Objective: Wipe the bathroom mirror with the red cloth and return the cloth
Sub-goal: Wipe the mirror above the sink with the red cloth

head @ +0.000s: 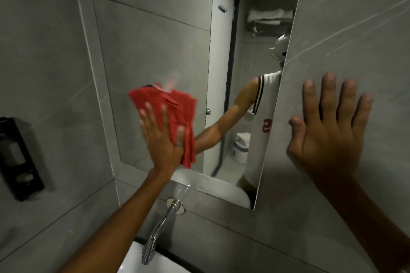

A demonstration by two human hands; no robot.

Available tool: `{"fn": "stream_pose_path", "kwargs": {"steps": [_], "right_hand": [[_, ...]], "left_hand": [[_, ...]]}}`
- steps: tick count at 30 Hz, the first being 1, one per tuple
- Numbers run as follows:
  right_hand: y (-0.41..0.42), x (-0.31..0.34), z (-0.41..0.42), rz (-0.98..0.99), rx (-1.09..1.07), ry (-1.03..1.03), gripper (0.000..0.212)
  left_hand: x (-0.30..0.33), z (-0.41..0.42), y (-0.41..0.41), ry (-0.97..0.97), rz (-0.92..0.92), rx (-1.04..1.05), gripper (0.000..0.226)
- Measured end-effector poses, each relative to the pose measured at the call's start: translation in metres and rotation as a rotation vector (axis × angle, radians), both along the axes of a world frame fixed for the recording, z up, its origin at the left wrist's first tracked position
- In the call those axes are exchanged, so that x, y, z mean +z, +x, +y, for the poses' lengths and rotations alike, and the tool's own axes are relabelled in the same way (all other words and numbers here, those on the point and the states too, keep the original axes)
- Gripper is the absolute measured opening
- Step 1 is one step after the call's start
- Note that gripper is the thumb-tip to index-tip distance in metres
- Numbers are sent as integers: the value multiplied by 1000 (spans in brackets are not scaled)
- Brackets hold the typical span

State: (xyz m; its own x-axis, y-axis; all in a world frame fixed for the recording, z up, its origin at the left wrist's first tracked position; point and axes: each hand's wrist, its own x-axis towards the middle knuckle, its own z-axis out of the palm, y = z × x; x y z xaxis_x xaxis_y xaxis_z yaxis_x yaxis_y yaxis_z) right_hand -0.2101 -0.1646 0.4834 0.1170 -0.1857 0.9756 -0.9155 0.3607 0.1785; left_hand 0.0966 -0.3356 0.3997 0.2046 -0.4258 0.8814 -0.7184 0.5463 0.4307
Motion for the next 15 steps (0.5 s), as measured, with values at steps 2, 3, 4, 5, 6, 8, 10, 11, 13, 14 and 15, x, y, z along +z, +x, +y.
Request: {"fn": "stream_pose_path", "kwargs": {"steps": [2, 3, 4, 5, 6, 8, 10, 11, 13, 14, 15], "right_hand": [[-1, 2, 1, 0, -10, 12, 72], [0, 3, 1, -5, -13, 23, 72], [1, 3, 3, -9, -13, 29, 71], [2, 3, 3, -14, -14, 35, 71], [2, 4, 3, -22, -15, 43, 71], [5, 5, 1, -38, -13, 61, 71], [7, 7, 3, -54, -3, 69, 71], [8, 9, 6, -63, 1, 82, 70], [10, 10, 11, -69, 9, 118, 68], [9, 12, 15, -59, 20, 133, 67], [7, 10, 19, -49, 36, 149, 66]], "left_hand": [[-38, 17, -16, -55, -207, -40, 75], [-57, 26, -20, -79, -294, -70, 76], [-71, 31, -20, -86, -354, -94, 76], [-79, 34, -21, -71, -355, -99, 75], [-79, 40, -30, -13, -256, -86, 75], [-69, 53, -60, 204, 216, -48, 76], [-55, 81, -106, 349, 570, -44, 82], [-51, 102, -128, 363, 565, -61, 80], [-57, 137, -162, 291, 345, -86, 79], [-58, 146, -168, 238, 212, -95, 81], [-57, 147, -167, 184, 99, -95, 82]]}}
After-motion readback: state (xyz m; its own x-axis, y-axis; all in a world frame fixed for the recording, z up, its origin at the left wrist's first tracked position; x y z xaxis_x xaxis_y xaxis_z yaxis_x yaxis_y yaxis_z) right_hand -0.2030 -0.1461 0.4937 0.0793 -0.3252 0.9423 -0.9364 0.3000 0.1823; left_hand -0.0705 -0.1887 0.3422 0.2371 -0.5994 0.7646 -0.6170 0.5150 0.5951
